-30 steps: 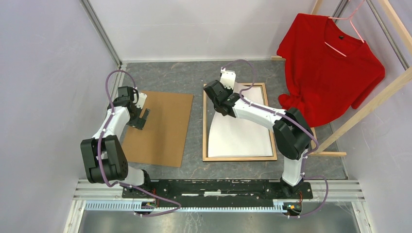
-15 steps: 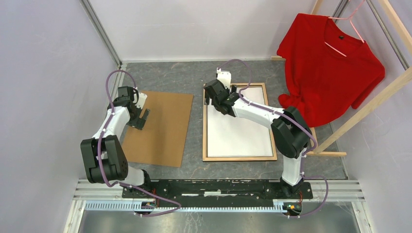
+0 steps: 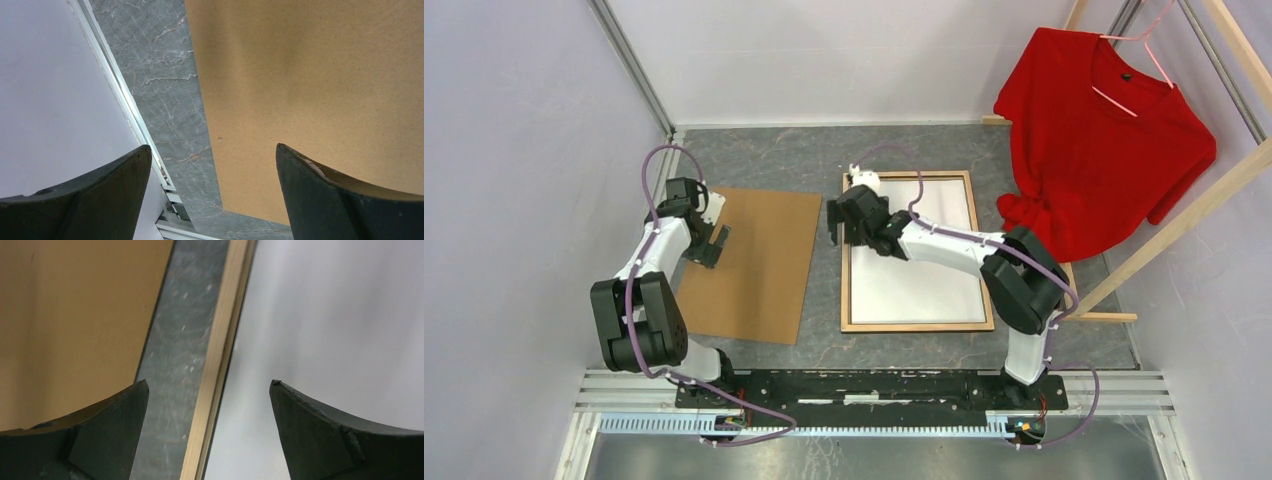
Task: Put the photo into the frame
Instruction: Turn over the photo from the photo frame.
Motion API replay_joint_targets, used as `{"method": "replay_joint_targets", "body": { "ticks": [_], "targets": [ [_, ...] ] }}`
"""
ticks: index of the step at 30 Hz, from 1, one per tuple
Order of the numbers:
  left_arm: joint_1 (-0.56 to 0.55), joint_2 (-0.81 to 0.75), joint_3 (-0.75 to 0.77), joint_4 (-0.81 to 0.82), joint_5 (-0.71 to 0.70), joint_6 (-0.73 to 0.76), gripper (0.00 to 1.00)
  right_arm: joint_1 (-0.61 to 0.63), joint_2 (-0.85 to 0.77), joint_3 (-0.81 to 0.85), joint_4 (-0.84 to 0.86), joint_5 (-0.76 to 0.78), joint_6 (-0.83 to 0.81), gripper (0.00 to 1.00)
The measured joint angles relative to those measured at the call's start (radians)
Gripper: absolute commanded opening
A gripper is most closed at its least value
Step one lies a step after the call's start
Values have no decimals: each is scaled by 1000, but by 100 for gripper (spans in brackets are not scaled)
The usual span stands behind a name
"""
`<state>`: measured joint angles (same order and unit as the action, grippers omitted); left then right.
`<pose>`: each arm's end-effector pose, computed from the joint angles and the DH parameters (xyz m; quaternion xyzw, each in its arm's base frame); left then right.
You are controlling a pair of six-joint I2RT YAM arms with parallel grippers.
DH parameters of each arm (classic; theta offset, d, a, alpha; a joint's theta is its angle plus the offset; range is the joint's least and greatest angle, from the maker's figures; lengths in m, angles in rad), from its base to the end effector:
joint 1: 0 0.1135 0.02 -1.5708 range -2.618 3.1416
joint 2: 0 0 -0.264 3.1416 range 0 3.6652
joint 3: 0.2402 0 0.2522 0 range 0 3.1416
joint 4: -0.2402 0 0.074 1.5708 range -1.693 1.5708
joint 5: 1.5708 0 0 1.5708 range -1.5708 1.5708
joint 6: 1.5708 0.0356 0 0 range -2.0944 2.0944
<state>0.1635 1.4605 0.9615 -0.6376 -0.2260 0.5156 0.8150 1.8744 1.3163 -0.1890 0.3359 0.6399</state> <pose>0.2754 0.0535 0.2127 0.1460 0.9596 0.1751 0.1651 0.2948 0.2957 0.2135 -0.0123 0.9059 0.1480 0.3966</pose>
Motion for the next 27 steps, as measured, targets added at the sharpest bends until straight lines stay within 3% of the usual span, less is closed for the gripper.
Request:
{"method": "replay_joint_targets", "body": {
  "ticks": [7,12,22,27],
  "targets": [
    [108,48,55,2,0,29,99,128,-108,-132,-24,-43,-16,98],
    [203,71,74,16,4,52,95,213,-164,-130,-47,-39,-28,98],
    [254,159,74,106,-2,54,85,243,72,93,-39,-92,52,98],
    [254,214,61,172,-5,45,84,237,159,129,-40,-95,98,98]
  ]
}}
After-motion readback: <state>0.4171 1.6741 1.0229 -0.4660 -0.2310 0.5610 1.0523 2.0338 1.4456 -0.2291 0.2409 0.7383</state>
